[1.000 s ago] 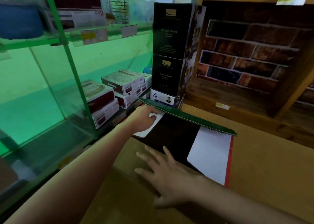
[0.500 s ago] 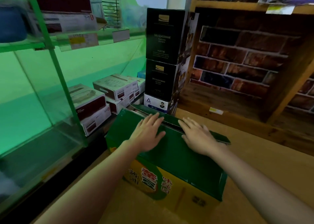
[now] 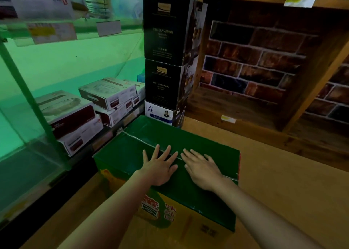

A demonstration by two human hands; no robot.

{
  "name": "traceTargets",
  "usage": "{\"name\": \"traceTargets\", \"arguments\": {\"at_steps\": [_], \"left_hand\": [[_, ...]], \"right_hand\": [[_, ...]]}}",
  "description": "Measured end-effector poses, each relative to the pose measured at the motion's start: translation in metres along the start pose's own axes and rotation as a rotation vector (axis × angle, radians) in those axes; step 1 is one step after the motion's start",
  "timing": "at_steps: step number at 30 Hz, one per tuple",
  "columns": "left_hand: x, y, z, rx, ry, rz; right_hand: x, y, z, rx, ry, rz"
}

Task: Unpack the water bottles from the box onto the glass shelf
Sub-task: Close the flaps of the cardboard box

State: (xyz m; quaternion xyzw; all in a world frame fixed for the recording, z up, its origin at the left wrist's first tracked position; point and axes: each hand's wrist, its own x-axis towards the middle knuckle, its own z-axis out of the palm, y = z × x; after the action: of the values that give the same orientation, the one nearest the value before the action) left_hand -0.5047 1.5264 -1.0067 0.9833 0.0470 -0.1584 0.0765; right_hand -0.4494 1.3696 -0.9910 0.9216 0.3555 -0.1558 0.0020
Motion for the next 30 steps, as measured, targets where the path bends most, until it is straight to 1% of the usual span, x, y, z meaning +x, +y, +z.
{"name": "traceTargets", "arguments": {"at_steps": [7,11,14,17,21,25,30], "left_hand": [[0.002,0.0,-0.002,0.017,-0.049,-0.014],[0.0,-0.001,-0.002,0.016,-0.032,-0.007],[-0.002,0.002,-0.002,0.017,-0.003,0.002],[-0.003,0.003,-0.003,0.003,0.026,0.003],[-0.006,0.001,-0.006,-0.011,0.093,0.024],[-0.006,0.004,-0.013,0.0,0.182,0.016],[-0.007,0.005,-0.018,-0.062,0.17,-0.021]], "right_hand": [[0.002,0.006,0.007,0.0,-0.004,-0.011],[-0.001,0.006,0.003,0.027,-0.005,-0.027],[-0.006,0.015,-0.001,0.105,0.044,-0.012],[-0.011,0.026,-0.005,0.117,0.061,0.034],[-0.014,0.042,-0.011,0.139,0.039,0.1],[-0.005,0.06,-0.016,0.168,0.041,0.227],[0.007,0.068,-0.018,0.193,0.039,0.313]]}}
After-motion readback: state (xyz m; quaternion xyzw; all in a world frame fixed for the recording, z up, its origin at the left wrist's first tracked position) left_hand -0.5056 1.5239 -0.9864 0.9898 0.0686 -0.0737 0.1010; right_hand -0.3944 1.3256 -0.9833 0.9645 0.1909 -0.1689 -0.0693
